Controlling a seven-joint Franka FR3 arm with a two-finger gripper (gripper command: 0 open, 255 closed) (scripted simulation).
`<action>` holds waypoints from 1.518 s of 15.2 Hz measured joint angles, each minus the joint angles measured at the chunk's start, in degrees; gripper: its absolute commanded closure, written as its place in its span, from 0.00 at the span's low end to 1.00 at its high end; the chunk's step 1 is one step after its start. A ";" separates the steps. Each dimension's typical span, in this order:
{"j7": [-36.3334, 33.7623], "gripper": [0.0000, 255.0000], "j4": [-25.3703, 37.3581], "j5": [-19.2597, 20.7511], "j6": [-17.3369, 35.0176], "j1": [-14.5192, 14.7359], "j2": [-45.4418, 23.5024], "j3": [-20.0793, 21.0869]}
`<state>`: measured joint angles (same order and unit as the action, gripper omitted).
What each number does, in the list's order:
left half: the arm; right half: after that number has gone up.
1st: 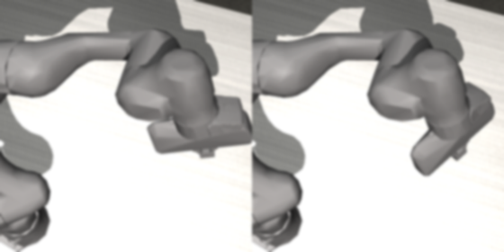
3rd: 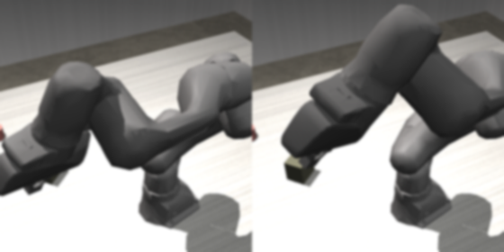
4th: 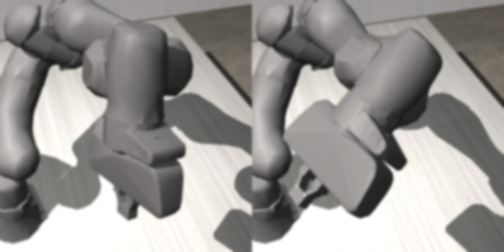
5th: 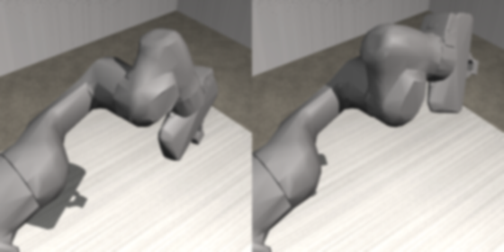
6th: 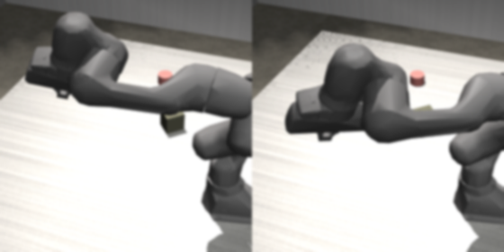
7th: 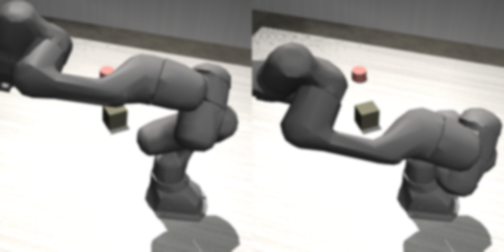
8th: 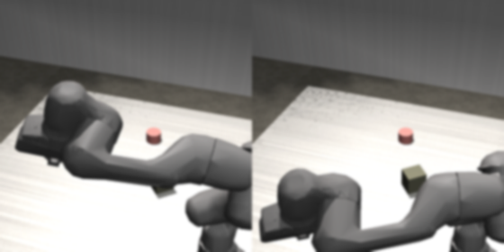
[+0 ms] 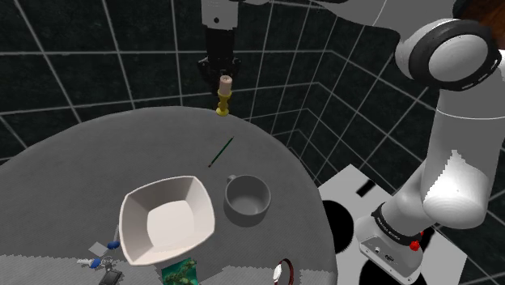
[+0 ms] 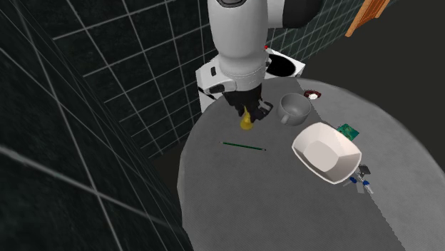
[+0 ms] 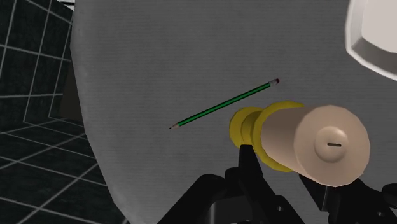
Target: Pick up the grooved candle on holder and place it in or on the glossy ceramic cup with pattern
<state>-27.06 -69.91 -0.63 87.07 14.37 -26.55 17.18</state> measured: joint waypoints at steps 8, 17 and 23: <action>-4.12 1.00 -22.15 -4.68 7.31 1.02 16.01 2.80; -9.62 1.00 -37.74 -10.58 10.73 4.32 30.06 6.47; -10.47 1.00 -43.00 -11.86 14.20 5.24 32.20 7.42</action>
<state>-37.53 -112.92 -12.49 101.27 19.60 5.65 24.60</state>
